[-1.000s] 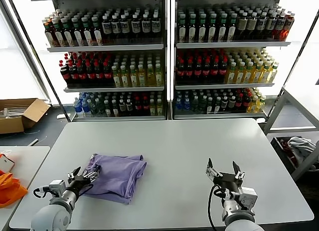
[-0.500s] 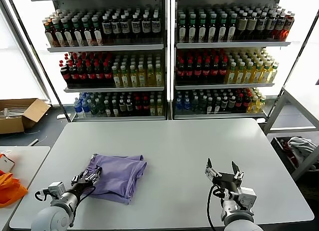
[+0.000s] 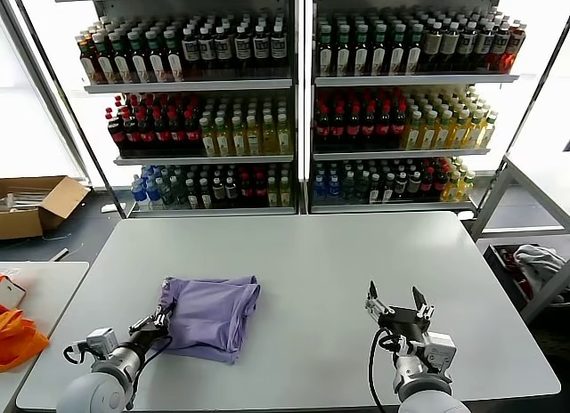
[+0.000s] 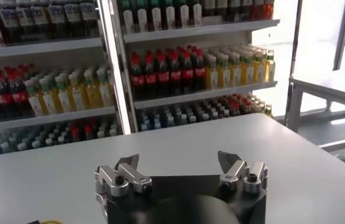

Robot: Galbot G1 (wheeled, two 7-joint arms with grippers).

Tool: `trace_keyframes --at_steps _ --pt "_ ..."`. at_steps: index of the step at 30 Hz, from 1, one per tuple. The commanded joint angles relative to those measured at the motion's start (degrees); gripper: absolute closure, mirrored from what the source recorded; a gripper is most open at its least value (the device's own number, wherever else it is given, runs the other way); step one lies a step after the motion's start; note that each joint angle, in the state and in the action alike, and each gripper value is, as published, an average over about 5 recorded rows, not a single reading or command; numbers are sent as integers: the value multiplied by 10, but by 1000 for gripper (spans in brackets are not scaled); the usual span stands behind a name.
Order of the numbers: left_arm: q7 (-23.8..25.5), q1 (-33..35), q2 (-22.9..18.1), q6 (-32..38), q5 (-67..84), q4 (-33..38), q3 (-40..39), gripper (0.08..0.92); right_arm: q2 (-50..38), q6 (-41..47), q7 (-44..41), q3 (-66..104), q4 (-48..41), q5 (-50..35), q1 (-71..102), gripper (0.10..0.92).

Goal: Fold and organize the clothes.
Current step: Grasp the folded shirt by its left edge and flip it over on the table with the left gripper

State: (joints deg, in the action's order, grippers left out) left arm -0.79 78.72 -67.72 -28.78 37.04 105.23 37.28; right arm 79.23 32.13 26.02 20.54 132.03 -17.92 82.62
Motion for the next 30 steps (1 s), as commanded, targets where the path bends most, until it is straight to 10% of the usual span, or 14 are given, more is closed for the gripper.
trace_keyframes --at_steps 1,21,30 --pt "-12 8 -3 -3 -16 19 19 828 -2 2 1 -3 -2 -1 -13 203" --pt "-19 44 142 -11 2 78 291 890 -9 0 3 0 13 -6 3 203" --pt "-14 63 86 -16 -102 213 173 890 -9 0 5 8 22 -4 16 203"
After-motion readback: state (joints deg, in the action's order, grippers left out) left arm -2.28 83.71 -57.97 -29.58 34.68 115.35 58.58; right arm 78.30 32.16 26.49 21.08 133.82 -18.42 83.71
